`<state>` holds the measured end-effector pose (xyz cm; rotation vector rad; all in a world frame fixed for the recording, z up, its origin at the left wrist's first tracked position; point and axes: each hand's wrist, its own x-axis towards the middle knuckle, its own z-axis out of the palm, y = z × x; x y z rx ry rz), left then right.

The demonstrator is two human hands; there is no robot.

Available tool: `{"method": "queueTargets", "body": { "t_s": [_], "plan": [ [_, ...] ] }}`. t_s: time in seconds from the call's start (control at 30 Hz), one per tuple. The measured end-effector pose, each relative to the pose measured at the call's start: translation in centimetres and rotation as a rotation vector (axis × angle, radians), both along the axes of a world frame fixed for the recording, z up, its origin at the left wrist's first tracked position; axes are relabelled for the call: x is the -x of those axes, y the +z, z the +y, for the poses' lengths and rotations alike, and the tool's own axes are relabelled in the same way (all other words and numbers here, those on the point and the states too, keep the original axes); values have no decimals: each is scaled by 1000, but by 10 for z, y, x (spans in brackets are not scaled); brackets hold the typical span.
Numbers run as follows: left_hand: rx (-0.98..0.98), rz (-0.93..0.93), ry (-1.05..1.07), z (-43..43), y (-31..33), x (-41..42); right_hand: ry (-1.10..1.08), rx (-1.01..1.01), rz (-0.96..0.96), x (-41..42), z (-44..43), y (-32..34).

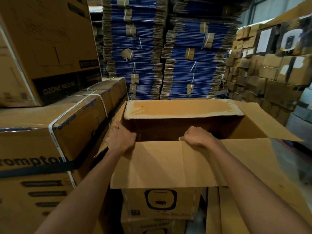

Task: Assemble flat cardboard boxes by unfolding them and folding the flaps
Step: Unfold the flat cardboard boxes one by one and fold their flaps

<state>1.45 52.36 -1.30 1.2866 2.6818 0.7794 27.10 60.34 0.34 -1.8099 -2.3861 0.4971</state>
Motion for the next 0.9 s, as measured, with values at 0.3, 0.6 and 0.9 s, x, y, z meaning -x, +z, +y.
{"method": "queueTargets", "body": {
  "t_s": [0.3,0.6,0.9],
  "plan": [
    [-57,28,1,-24,-15,-2,-110,-368,394,34,15,-3],
    [-96,65,-22,-44,-31,-8,-48,-750,241,51,65,50],
    [-116,82,1,-45,-35,-7,-13,-478,-77,50,107,56]
  ]
}}
